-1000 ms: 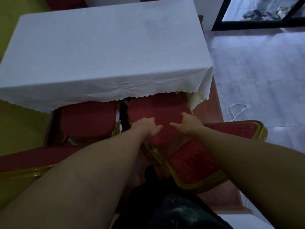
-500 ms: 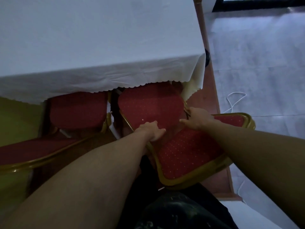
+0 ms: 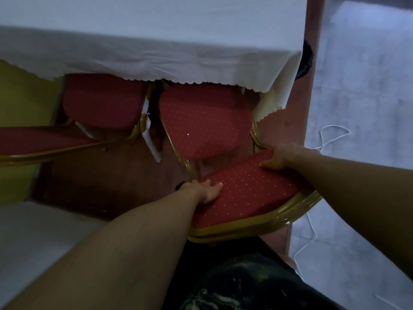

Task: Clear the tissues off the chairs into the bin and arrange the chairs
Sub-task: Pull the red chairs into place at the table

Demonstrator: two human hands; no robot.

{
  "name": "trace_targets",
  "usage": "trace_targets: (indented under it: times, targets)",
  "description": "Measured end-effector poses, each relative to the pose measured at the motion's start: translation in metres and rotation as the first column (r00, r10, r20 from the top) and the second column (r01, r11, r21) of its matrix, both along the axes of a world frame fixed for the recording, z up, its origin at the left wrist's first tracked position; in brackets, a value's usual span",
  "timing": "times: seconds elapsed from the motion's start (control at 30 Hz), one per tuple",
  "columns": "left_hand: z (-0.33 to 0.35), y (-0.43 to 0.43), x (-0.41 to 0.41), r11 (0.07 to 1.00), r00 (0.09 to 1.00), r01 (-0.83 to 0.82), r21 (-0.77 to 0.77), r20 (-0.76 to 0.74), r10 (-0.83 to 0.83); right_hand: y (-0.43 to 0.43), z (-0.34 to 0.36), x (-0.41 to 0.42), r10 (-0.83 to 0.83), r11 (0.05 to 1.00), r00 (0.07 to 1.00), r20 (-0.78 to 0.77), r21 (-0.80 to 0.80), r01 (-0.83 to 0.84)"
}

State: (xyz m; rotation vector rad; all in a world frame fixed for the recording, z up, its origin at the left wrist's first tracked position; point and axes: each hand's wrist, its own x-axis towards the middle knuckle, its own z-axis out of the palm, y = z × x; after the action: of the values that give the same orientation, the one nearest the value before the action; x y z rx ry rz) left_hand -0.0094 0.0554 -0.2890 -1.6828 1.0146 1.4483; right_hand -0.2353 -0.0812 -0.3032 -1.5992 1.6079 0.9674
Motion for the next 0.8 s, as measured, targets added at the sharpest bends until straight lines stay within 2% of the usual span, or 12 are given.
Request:
trace_targets:
  times: [0.17, 0.4, 0.57, 0.67, 0.8]
  targets:
    - [0.000, 0.011, 0.000, 0.979, 0.982, -0.189, 0.077, 0.011, 0.189, 0.001, 0.004, 0.001, 0.027, 1.000, 1.000, 0.006, -0.013, -0.027]
    - [0.005, 0.019, 0.003, 0.962, 0.962, -0.271, 0.046, 0.054, 0.268, 0.001, -0.003, 0.001, 0.007, 1.000, 0.998, -0.062, 0.003, -0.007]
    - [0.001, 0.016, 0.009, 0.928, 0.934, -0.350, 0.131, -0.033, 0.357, 0.003, 0.009, 0.006, 0.001, 1.000, 0.995, -0.104, -0.012, -0.002]
    - [0.002, 0.014, 0.020, 0.934, 0.941, -0.328, 0.144, -0.036, 0.336, 0.011, 0.017, 0.015, -0.026, 0.999, 0.988, -0.151, -0.023, 0.023]
    - [0.006, 0.011, 0.050, 0.951, 0.958, -0.279, 0.137, -0.029, 0.285, 0.023, -0.005, 0.025, -0.109, 0.993, 0.985, -0.131, 0.018, 0.113]
